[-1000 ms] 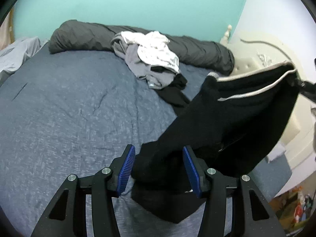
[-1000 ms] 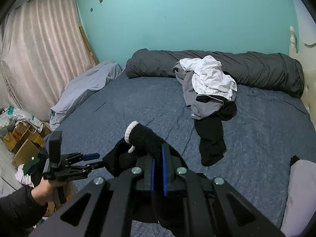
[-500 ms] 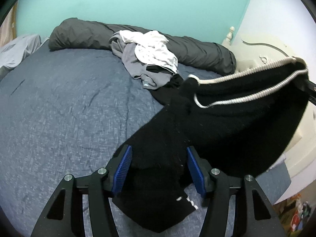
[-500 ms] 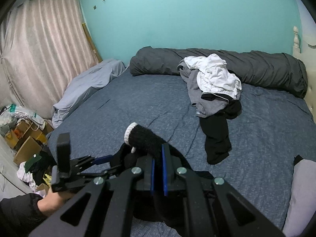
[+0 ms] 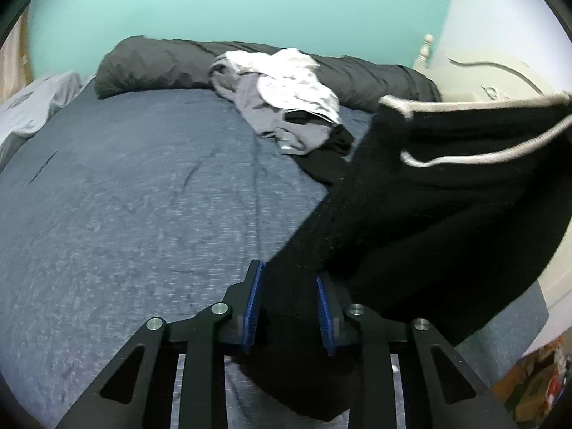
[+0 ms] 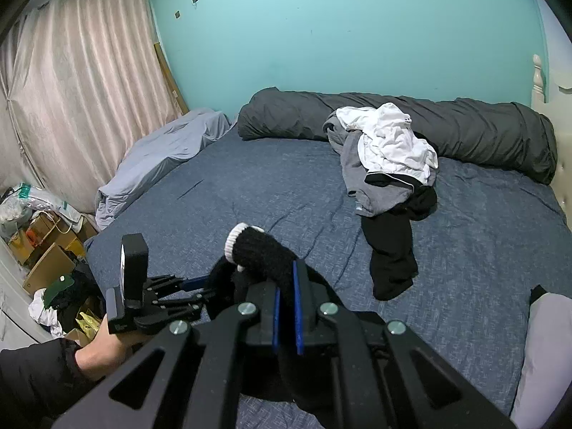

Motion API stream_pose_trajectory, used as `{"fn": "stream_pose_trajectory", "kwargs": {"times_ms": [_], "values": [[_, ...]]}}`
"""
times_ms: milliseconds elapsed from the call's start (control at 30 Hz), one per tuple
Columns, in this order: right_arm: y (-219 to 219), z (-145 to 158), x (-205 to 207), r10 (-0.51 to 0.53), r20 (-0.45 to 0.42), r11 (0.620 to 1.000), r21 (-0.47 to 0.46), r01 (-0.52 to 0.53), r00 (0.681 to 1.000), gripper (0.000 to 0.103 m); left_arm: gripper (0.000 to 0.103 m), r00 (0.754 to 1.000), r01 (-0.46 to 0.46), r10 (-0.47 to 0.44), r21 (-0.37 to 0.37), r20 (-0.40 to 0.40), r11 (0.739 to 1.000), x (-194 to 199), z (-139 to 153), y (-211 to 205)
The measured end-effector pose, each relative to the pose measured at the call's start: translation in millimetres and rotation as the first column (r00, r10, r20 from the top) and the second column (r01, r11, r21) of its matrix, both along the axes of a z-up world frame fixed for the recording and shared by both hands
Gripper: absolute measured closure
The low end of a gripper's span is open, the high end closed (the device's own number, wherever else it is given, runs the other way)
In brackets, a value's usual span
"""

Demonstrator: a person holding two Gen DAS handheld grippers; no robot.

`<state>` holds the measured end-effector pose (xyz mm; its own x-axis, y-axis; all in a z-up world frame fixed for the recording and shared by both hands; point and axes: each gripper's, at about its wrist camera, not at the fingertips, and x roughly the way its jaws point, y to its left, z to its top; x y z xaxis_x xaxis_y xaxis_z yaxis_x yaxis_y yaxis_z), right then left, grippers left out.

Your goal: Fold clothes

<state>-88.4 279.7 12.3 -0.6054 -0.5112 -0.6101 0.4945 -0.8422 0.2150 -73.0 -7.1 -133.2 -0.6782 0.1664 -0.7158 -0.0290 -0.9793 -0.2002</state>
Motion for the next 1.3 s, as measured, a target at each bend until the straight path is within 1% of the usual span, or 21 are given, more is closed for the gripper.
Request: {"fn": "stream_pose_trajectory", "kwargs": {"times_ms": [100, 167, 433, 500, 567, 700, 833, 867, 900, 933, 1000, 1133, 1233, 1300], "values": [[1.1, -0.8, -0.5, -0.003, 0.003, 1.000, -0.013, 0.003, 1.000, 0.097, 0.073, 1.000, 0.010, -0.010, 0.009, 0.003, 1.000, 1.7, -1.7, -0.3], [0.3, -0.4, -1.8, -0.002, 0.001, 1.000, -0.016, 0.002, 1.000, 0.097, 0.072, 1.000, 0.020, -0.020, 0.001, 0.007, 1.000, 1.1, -3.8, 4.2], [-4.4, 1.6, 2.5, 0.010, -0.004, 1.000, 0.000, -0.010, 1.000, 0.097, 0.069, 0.996, 0.087, -0.090, 0.087, 0.030, 0.992, -5.7, -19.8, 20.9], [-0.8, 1.1, 2.1, 0.005, -0.002, 1.000, -0.001, -0.005, 1.000, 0.097, 0.058, 0.994, 0.105, -0.109, 0.111, 0.030, 0.988, -3.6, -21.3, 23.0], [2.6, 0.6, 1.1, -0.001, 0.000, 1.000, -0.002, 0.001, 1.000, 0.097, 0.053, 0.992, 0.121, -0.124, 0.127, 0.022, 0.984, -1.7, -20.7, 23.5], [6.5, -0.5, 0.1, -0.009, 0.002, 1.000, -0.008, 0.009, 1.000, 0.097, 0.052, 0.988, 0.154, -0.156, 0.125, 0.004, 0.980, -2.4, -16.7, 29.0], [5.6, -1.4, -2.1, -0.006, 0.004, 1.000, -0.010, 0.007, 1.000, 0.097, 0.052, 0.982, 0.184, -0.186, 0.088, 0.017, 0.979, -7.5, -22.0, 37.3], [4.7, -1.1, -1.6, -0.003, 0.003, 1.000, -0.009, 0.003, 1.000, 0.097, 0.052, 0.982, 0.187, -0.190, 0.090, 0.024, 0.978, -9.6, -24.6, 37.2], [3.7, -0.9, -0.9, 0.000, 0.001, 1.000, -0.007, 0.000, 1.000, 0.097, 0.054, 0.980, 0.193, -0.196, 0.099, 0.030, 0.976, -11.3, -27.1, 36.9], [3.1, -1.0, -0.2, 0.004, 0.000, 1.000, -0.005, -0.004, 1.000, 0.097, 0.058, 0.978, 0.199, -0.204, 0.108, 0.036, 0.974, -12.6, -29.3, 36.8], [4.1, -1.9, 0.4, 0.008, 0.000, 1.000, 0.001, -0.008, 1.000, 0.097, 0.088, 0.976, 0.211, -0.216, 0.107, 0.037, 0.972, -12.9, -30.8, 36.8], [9.4, -2.8, 1.3, 0.001, -0.002, 1.000, -0.002, -0.001, 1.000, 0.097, 0.091, 0.976, 0.217, -0.219, 0.094, 0.006, 0.972, -7.0, -23.0, 31.8], [16.1, -1.1, 2.8, -0.019, -0.015, 1.000, -0.003, 0.019, 1.000, 0.097, 0.092, 0.981, 0.191, -0.187, 0.078, -0.049, 0.979, -1.9, -0.8, 18.3], [23.1, 5.9, 6.2, -0.038, -0.039, 0.999, -0.011, 0.038, 0.998, 0.097, 0.093, 0.982, 0.171, -0.165, 0.065, -0.088, 0.983, -0.3, 18.3, 8.6]]}}
